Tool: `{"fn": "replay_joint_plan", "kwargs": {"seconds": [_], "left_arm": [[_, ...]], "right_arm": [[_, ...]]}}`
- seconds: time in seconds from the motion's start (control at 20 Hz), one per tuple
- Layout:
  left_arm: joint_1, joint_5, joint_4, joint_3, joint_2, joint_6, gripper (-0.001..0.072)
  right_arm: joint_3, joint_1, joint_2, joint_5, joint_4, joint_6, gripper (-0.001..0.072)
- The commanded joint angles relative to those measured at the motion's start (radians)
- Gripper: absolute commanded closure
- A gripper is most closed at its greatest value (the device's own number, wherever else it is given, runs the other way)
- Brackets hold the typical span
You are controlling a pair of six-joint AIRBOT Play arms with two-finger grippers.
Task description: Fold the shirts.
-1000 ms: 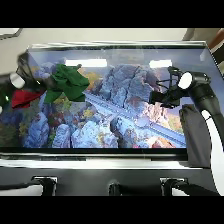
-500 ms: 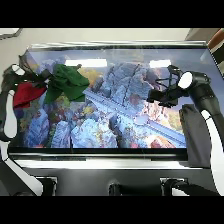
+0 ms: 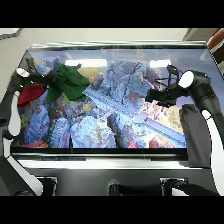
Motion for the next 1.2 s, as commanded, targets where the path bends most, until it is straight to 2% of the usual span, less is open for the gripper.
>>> {"fn": "replay_joint_plan", "kwargs": {"seconds": [0.0,0.2,0.45,0.7,0.85,1.0,1.1,1.15], "left_arm": [[-0.013,-0.011,-0.121,0.002,0.172,0.168,0.0681],[-0.116,-0.094,-0.118,-0.006,0.488,0.274,0.0681],[-0.334,-0.187,-0.072,-0.119,0.813,0.251,0.0681],[-0.581,-0.351,0.065,-0.302,0.923,0.222,0.0681],[-0.671,-0.281,0.153,-0.513,0.907,0.216,0.068],[-0.69,-0.087,0.152,-0.742,0.84,0.213,0.068],[-0.686,0.002,0.152,-0.809,0.749,0.146,0.0679],[-0.681,0.0,0.151,-0.801,0.7,0.13,0.0606]], "right_arm": [[0.047,-0.002,0.029,0.001,-0.068,-0.058,0.0081],[0.116,-0.002,0.137,0.01,-0.174,-0.058,0.0081],[0.117,-0.002,0.323,0.101,-0.217,-0.059,0.0081],[0.117,-0.002,0.469,0.241,-0.239,-0.077,0.0082],[0.117,-0.002,0.49,0.314,-0.241,-0.069,0.0082],[0.095,-0.002,0.464,0.328,-0.238,-0.032,0.0082],[0.073,-0.002,0.424,0.317,-0.238,-0.027,0.0082],[0.062,-0.002,0.395,0.31,-0.237,-0.027,0.0081]]}}
